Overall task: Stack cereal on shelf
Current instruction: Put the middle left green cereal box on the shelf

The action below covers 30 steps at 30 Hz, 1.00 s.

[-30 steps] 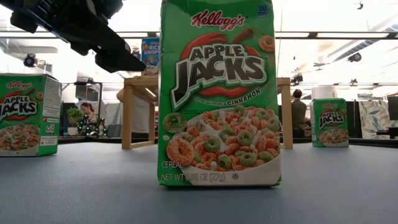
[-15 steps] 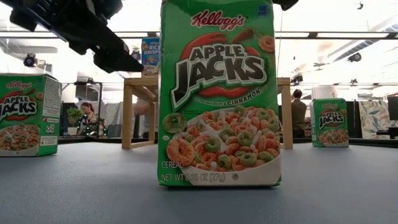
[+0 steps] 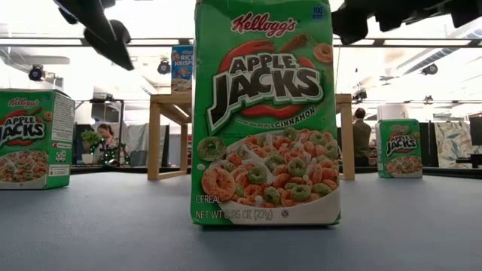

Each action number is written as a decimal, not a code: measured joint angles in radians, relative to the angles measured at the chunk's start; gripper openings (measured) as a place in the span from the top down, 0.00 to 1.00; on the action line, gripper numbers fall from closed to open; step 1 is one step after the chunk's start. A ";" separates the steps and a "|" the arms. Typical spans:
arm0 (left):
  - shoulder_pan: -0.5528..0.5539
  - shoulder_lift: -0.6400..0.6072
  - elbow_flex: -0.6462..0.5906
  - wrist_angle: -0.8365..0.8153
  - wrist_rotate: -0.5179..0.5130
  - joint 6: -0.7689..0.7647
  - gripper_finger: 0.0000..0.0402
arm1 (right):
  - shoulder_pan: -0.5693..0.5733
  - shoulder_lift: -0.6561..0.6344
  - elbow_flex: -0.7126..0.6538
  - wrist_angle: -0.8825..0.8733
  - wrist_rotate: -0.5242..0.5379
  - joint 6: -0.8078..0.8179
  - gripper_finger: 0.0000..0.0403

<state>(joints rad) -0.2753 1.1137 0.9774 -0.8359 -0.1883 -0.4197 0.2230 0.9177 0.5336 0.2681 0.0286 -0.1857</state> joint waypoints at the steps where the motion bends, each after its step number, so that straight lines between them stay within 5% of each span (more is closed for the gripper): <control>1: -0.001 0.000 0.016 -0.043 -0.003 -0.023 0.12 | 0.000 0.003 0.000 0.003 0.000 -0.011 0.18; 17: -0.162 -0.056 0.010 -0.295 0.023 -0.263 0.12 | 0.000 0.019 0.012 0.007 -0.001 -0.032 0.18; 22: -0.194 -0.092 0.006 -0.401 -0.039 -0.300 0.12 | 0.000 0.041 0.012 0.007 -0.002 0.012 0.18; 30: -0.196 -0.198 -0.111 -0.381 -0.058 -0.307 0.12 | 0.000 0.090 0.012 0.037 -0.001 0.012 0.18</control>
<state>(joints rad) -0.4709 0.9153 0.8659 -1.2169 -0.2466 -0.7269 0.2226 1.0080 0.5453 0.3051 0.0273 -0.1737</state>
